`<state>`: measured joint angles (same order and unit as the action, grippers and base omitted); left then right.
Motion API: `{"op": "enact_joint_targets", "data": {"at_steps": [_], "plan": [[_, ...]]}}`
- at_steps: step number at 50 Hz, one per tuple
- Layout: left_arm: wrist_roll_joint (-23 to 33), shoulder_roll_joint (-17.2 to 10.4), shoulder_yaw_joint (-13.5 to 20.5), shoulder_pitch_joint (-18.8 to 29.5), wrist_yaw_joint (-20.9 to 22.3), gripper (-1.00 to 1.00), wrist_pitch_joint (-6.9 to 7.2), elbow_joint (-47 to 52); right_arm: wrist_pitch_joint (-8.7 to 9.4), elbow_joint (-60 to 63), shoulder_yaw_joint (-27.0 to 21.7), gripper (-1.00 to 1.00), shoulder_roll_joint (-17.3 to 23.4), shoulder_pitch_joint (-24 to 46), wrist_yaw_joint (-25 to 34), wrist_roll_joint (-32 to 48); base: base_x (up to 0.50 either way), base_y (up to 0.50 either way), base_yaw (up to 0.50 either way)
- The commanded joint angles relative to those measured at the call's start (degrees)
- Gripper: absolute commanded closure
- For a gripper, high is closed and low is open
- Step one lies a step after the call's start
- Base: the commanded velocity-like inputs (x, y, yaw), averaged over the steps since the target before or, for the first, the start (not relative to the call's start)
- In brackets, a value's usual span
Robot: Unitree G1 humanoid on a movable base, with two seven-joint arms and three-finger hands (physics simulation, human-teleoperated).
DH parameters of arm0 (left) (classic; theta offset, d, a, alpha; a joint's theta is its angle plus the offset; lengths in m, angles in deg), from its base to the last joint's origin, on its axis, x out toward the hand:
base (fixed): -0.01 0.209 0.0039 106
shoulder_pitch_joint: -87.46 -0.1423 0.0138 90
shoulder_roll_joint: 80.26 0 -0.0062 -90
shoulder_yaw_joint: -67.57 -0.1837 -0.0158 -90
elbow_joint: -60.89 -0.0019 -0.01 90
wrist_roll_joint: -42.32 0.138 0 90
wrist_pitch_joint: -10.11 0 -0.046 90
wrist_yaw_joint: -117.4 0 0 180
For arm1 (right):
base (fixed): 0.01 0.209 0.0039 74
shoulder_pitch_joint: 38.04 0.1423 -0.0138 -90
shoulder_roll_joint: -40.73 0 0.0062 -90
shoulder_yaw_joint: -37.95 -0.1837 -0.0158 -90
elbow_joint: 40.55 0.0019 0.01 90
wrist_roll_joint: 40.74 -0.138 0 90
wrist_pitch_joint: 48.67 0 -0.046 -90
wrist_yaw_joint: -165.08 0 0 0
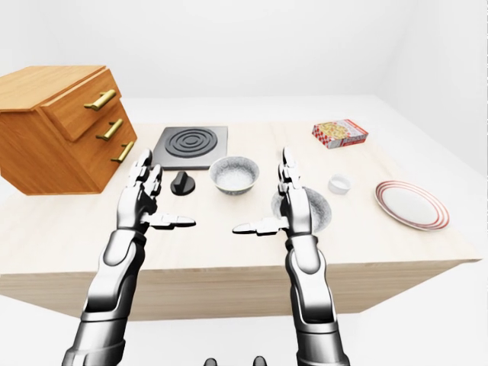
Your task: Pick the akita bowl from table center and place it on the plate.
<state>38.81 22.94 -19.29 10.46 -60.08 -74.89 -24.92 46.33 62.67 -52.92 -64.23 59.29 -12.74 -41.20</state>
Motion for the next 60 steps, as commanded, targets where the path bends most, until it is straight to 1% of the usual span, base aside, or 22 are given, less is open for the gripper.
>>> {"op": "enact_joint_targets", "data": {"at_steps": [1,25,32,39,46,60], "plan": [[-0.3,-0.1,0.0,0.8,0.1,-1.0,0.0,1.1,0.0,2.0,0.0,-1.0,0.0,-0.4,0.7,-0.6,-0.11,-0.5,0.0],[0.3,0.4,-0.6,-0.7,0.3,-1.0,0.0,2.6,0.0,3.8,0.1,-1.0,0.1,-1.9,2.5,-1.5,-0.02,-0.5,0.0],[0.4,0.5,-0.6,-0.9,0.4,-1.0,0.0,2.5,0.0,3.6,0.5,-1.0,0.2,-2.1,2.9,-0.8,0.18,-0.5,0.0],[0.2,0.4,-0.4,-0.9,0.4,-1.0,0.0,2.3,0.0,3.4,1.1,-1.0,0.0,-2.1,3.6,0.2,0.4,-0.43,0.0],[0.1,0.4,-0.4,-0.9,0.3,-1.0,0.0,2.3,0.0,3.0,0.8,-1.0,0.0,-1.8,3.2,0.5,0.43,-0.13,0.0],[0.0,0.3,-0.2,-1.4,0.2,-1.0,0.0,2.8,0.0,1.6,0.7,-1.0,-0.2,-1.0,2.0,0.9,0.0,0.0,0.0]]}}
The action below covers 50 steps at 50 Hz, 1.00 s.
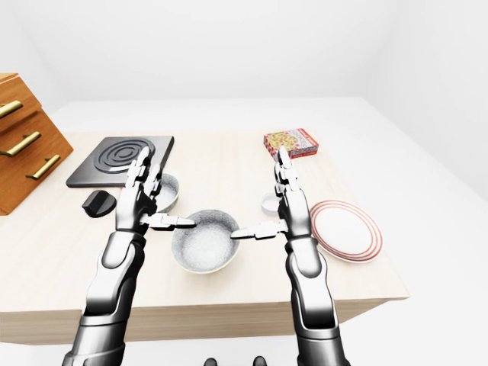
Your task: Pick the akita bowl from table center and place it on the plate.
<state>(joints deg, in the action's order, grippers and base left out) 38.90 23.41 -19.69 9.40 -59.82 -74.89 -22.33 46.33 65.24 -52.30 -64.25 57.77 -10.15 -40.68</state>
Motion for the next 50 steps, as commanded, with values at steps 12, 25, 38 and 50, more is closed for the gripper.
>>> {"op": "enact_joint_targets", "data": {"at_steps": [12,25,38,50], "plan": [[14.2,-6.0,2.3,5.6,-1.9,-1.0,0.0,-12.8,0.0,-1.3,0.4,-1.0,-0.2,-0.2,-0.7,0.5,0.0,0.0,0.0],[30.7,-14.3,3.8,18.5,-6.6,-1.0,-7.67,-35.4,0.0,-0.6,0.1,-1.0,-0.1,-1.3,-0.4,0.6,0.0,0.0,0.0],[40.3,-18.5,0.3,32.5,-15.0,-1.0,-10.0,-66.7,0.0,-1.4,-0.1,-1.0,0.0,-0.8,-0.4,0.8,0.0,0.0,0.0],[46.5,-17.9,-2.1,33.5,-18.6,-1.0,-10.0,-74.6,0.0,-1.3,0.0,-1.0,0.0,-0.8,-0.3,0.9,0.0,0.0,0.0]]}}
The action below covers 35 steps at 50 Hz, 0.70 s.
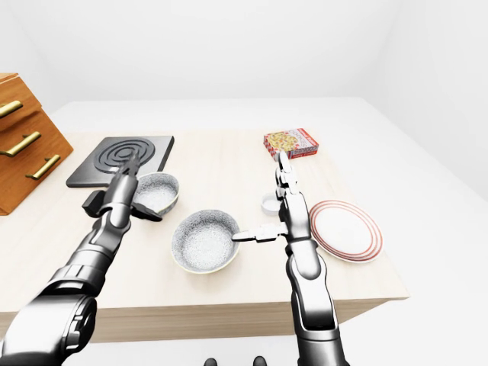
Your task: Pick the akita bowl from table center and place it on the plate.
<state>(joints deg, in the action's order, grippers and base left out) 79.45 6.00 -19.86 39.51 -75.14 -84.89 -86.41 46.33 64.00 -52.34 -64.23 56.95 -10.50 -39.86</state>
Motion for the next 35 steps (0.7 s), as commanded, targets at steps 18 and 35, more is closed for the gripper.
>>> {"op": "enact_joint_targets", "data": {"at_steps": [18,35], "plan": [[14.1,2.8,-4.6,4.3,-6.5,-1.0,0.0,-17.2,0.0,0.2,0.1,-1.0,0.0,-0.2,0.3,0.3,0.0,0.0,0.0],[17.7,3.1,-5.2,4.5,-3.7,-1.0,0.0,-17.0,0.0,-1.2,0.3,-1.0,-0.2,0.0,0.2,0.3,0.0,0.0,0.0]]}}
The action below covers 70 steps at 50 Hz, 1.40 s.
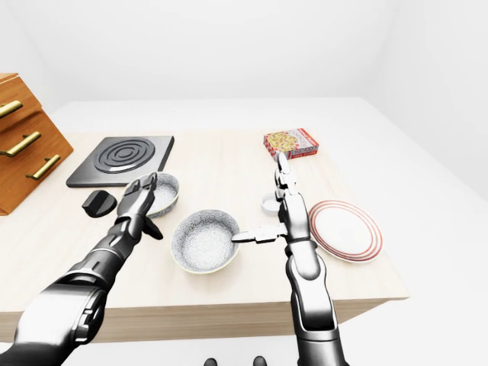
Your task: Pick the akita bowl from table center and place it on the plate.
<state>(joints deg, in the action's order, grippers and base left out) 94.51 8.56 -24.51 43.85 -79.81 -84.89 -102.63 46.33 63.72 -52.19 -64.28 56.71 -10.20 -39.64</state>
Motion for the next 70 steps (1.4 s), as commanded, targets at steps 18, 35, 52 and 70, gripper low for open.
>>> {"op": "enact_joint_targets", "data": {"at_steps": [18,35,52,70], "plan": [[4.0,0.7,-0.8,0.2,5.8,-0.15,4.01,0.7,0.0,-0.9,0.1,-1.0,-0.1,-0.4,0.0,0.1,0.0,0.0,0.0],[4.1,1.1,-0.7,0.9,6.4,1.0,5.81,0.8,0.0,-0.5,0.2,-1.0,-0.1,-0.8,-0.1,0.2,0.0,0.0,0.0],[4.6,0.7,-1.1,0.8,4.0,1.0,2.5,0.6,0.0,-0.2,0.2,-1.0,-0.1,-0.7,-0.1,0.3,0.0,0.0,0.0],[7.8,-0.1,-1.8,1.0,2.8,1.0,0.0,0.2,0.0,1.2,-0.1,-1.0,0.2,-0.1,-0.2,0.5,0.0,0.0,0.0]]}}
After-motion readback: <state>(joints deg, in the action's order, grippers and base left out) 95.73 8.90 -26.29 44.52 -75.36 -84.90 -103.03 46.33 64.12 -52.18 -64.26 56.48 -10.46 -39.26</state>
